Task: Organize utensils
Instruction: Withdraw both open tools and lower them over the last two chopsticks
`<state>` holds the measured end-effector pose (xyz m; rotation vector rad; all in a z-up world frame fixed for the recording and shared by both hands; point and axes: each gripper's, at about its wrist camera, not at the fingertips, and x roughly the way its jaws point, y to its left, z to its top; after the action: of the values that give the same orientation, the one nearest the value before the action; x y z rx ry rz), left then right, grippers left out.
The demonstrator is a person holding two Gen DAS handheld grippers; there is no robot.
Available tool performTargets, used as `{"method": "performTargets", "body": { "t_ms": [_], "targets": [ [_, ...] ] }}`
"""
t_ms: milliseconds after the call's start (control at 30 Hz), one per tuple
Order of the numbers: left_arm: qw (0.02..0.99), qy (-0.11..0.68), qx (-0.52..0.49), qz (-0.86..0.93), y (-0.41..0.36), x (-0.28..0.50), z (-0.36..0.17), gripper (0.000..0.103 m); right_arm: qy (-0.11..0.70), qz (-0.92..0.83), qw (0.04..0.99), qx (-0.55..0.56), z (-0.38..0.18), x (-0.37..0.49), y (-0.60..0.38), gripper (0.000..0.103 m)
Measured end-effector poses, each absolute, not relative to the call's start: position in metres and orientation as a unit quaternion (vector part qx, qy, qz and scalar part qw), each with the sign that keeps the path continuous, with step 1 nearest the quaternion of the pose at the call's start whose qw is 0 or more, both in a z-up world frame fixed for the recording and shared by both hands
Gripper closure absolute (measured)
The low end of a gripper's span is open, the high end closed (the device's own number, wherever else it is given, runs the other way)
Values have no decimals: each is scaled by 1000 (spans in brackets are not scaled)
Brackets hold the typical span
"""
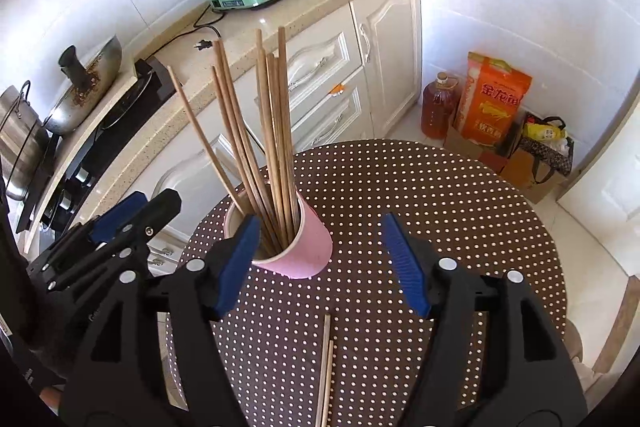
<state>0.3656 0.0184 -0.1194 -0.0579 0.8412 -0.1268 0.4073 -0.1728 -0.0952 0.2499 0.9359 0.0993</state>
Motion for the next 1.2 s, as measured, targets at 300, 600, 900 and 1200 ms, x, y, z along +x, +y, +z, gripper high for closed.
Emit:
{"method": "performTargets", "body": {
  "t_ms": [300,600,900,1200],
  "targets": [
    [923,381,-24,-52,16,317,-88,55,426,48,898,105,-68,364,-179,33],
    [928,370,-20,-44,11,266,-75,50,425,52,899,95,-61,320,-184,30],
    [914,403,-16,-35,3,216,-100,50,462,54,880,99,-91,279,-196,27],
    [885,464,-10,-24,7,180,-156,50,535,53,840,76,-161,254,-192,27]
  ]
}}
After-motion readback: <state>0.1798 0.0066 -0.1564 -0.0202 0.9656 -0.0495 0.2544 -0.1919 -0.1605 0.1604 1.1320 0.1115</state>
